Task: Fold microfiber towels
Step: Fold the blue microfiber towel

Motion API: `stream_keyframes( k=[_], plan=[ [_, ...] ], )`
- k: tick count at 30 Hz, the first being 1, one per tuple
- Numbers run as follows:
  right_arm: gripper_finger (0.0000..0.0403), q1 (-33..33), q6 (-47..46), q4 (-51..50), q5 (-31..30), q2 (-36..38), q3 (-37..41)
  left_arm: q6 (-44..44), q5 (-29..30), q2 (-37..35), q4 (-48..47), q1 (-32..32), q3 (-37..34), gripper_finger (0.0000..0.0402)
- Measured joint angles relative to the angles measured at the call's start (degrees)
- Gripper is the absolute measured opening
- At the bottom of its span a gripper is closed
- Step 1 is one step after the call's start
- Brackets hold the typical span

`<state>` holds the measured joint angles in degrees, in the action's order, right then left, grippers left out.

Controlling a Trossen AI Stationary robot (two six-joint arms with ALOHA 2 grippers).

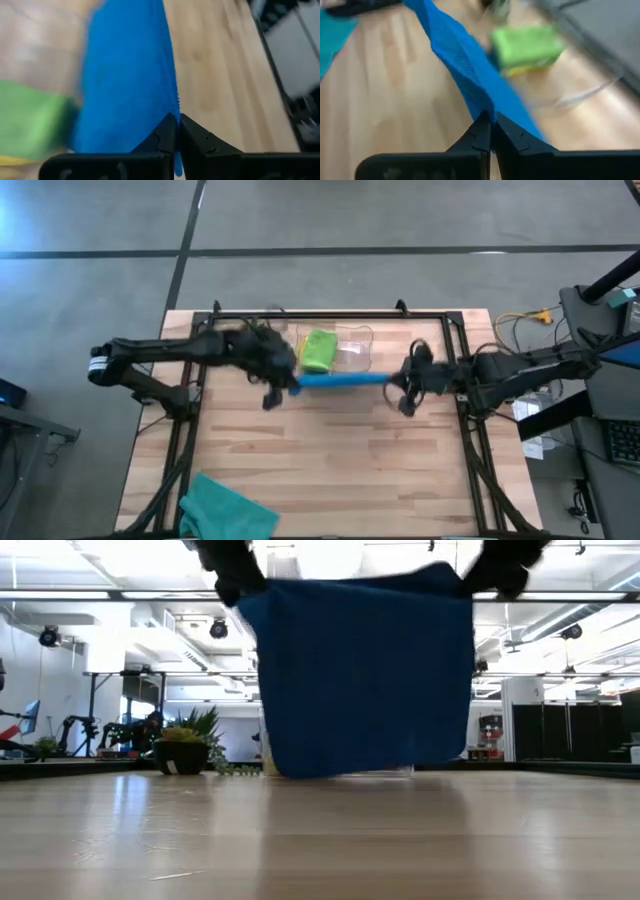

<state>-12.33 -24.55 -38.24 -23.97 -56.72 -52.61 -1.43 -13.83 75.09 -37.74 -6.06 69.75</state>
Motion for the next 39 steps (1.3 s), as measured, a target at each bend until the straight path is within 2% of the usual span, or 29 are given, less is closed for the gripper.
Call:
stream_keyframes(
  k=[5, 9, 11, 16, 19, 29, 35, 39],
  plan=[
    [0.0009, -11.0, -12.5, 5.7, 0.0, -1.3, 9.9, -1.3, -0.7, 6.1, 1.4, 7.4, -3.8, 0.0],
    [0.0009, -19.7, -23.4, 15.6, -1.4, -3.7, 18.1, -2.3, -1.0, 12.3, 2.0, 10.8, -4.5, 0.0],
    [0.0009, -23.2, -28.6, 19.6, -1.9, -5.6, 21.0, -2.4, -3.5, 15.2, 2.4, 11.9, -4.5, 0.0],
    [0.0009, -29.8, -37.4, 26.6, -2.0, -11.0, 23.9, -2.9, -14.1, 20.7, 7.6, 13.3, -4.6, 0.0],
    [0.0009, -31.8, -39.0, 29.1, -2.0, -14.3, 23.6, -2.5, -16.7, 21.4, 8.8, 12.9, -4.7, 0.0],
    [0.0009, -34.3, -41.3, 30.0, -1.1, -24.0, 19.0, -0.7, -16.4, 21.5, 16.5, 12.9, -6.0, 0.0],
    [0.0009, -35.2, -45.6, 30.0, -1.9, -24.0, 19.3, -1.1, -11.0, 20.9, 16.0, 12.6, -6.4, 0.0],
    [0.0009, -36.5, -50.8, 29.9, -5.7, -22.4, 21.1, -0.3, -8.1, 20.7, 16.2, 12.4, -6.4, 0.0]
  ],
)
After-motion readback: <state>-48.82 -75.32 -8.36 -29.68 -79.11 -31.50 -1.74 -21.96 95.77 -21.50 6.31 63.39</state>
